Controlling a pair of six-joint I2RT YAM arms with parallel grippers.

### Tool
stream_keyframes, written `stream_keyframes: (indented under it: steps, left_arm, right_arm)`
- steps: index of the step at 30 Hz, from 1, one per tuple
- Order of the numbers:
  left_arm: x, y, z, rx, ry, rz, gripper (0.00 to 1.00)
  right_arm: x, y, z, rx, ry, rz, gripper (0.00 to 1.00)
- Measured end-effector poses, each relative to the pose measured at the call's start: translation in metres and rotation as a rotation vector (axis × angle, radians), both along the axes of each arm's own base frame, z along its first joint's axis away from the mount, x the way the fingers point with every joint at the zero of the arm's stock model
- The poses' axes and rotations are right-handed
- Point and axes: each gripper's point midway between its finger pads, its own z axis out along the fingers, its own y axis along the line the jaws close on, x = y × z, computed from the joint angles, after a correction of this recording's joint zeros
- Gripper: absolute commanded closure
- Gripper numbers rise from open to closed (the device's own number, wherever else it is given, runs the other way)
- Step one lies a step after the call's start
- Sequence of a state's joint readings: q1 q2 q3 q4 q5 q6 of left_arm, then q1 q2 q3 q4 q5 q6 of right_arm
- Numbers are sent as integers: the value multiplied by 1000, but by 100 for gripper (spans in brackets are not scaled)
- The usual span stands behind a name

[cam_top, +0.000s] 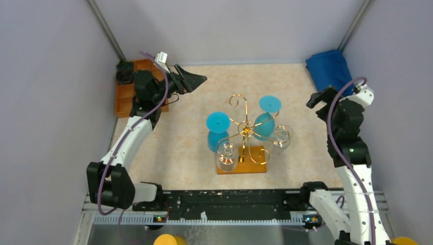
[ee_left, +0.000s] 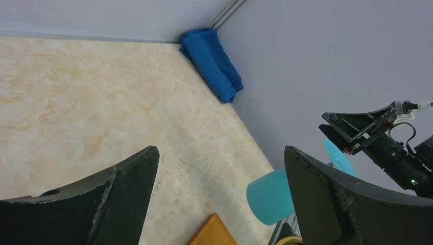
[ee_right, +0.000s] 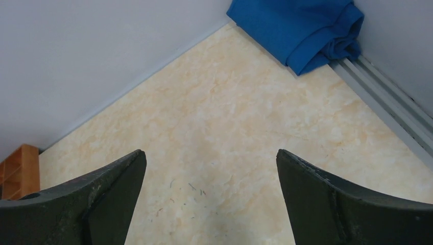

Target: Take the wine glass off the wine glass rack

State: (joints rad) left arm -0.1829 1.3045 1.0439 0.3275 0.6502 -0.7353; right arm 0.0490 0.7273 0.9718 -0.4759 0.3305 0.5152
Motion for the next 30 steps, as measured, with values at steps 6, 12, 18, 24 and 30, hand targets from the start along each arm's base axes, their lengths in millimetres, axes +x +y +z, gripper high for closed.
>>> stream_keyframes:
  steps: [6,12,18,24,30]
  left_arm:
    - [0,4,-13,30,28,27,1]
    - [-3,11,-10,57,12,68,1]
    - [-10,15,-9,70,6,88,1]
    - [-17,16,-19,71,24,83,1]
    - [-19,16,-17,70,21,82,2]
  right_arm:
    - [-3,21,-6,16,-41,126,7]
    - [9,58,5,98,-98,310,1]
    - [13,85,23,185,-165,435,2]
    - [8,100,39,262,-226,509,31]
    - [0,107,25,367,-219,525,30]
